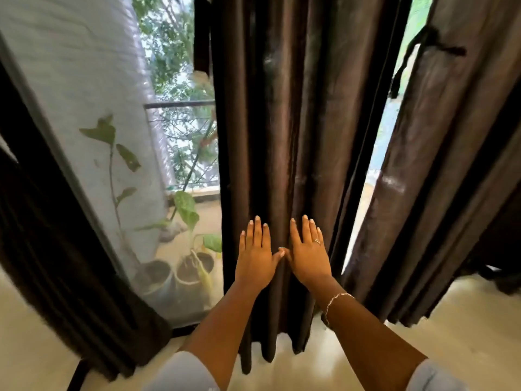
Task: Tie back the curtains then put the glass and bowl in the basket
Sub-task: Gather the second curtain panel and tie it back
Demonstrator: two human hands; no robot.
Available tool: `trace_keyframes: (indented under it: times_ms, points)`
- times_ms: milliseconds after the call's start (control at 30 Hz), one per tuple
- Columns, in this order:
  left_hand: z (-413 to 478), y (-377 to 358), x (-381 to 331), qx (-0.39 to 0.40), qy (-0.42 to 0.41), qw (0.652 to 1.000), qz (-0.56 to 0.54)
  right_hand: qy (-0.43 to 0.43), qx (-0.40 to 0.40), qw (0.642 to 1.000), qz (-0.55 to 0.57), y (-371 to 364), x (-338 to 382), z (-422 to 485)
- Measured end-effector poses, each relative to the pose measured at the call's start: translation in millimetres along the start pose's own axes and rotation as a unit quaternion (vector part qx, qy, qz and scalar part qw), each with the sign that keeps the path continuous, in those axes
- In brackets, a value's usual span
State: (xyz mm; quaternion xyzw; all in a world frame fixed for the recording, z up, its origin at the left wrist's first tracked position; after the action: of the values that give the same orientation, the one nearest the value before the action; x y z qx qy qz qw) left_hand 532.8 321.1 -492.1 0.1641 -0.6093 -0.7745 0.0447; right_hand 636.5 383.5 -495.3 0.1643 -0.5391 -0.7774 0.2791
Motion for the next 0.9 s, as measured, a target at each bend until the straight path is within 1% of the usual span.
trace_keyframes:
  times_ms: [67, 133, 200, 233, 300, 400, 467, 600, 667, 767, 900]
  points:
    - [15, 9, -16, -0.005, -0.017, 1.0, 0.002, -0.017, -0.004, 1.0, -0.012, 12, -17, 7]
    - [30, 27, -27, -0.029, -0.029, 0.999, 0.003, -0.029, -0.031, 0.999, -0.013, 27, -28, 22]
    - [50, 45, -32, -0.044, -0.065, 0.997, 0.024, -0.037, -0.061, 0.997, -0.011, 46, -33, 42]
    - [61, 58, -31, -0.061, -0.071, 0.995, 0.025, -0.035, -0.083, 0.996, -0.008, 56, -33, 55]
    - [84, 85, -28, -0.12, -0.09, 0.988, 0.045, -0.028, -0.117, 0.993, -0.01, 78, -29, 82]
    - [116, 128, -22, -0.167, -0.129, 0.976, 0.056, -0.016, -0.155, 0.988, -0.007, 111, -17, 124]
    - [132, 165, -20, -0.238, -0.163, 0.952, 0.1, -0.02, -0.197, 0.98, 0.004, 139, -10, 151]
    - [157, 248, -20, -0.326, -0.223, 0.91, 0.128, -0.026, -0.267, 0.963, 0.01, 202, 1, 202]
    - [165, 290, -21, -0.368, -0.238, 0.888, 0.142, -0.023, -0.314, 0.949, 0.017, 240, 7, 223]
    - [177, 340, -21, -0.428, -0.251, 0.853, 0.163, -0.017, -0.356, 0.934, 0.034, 292, 15, 249]
    - [190, 403, -23, -0.496, -0.258, 0.817, 0.14, -0.001, -0.403, 0.914, 0.042, 354, 26, 275]
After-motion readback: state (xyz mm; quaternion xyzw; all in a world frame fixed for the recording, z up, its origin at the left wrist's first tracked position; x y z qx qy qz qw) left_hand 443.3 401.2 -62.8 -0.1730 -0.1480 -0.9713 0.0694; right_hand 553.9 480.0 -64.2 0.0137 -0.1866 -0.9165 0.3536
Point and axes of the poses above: each hand's wrist, its own z-axis towards the middle knuckle, its own y-axis out of the back of the hand, x = y × z, the point moved 4 cm from there along z, towards the middle knuckle, and after that the axes turned 9 degrees about -z, right-handed, at the moved point
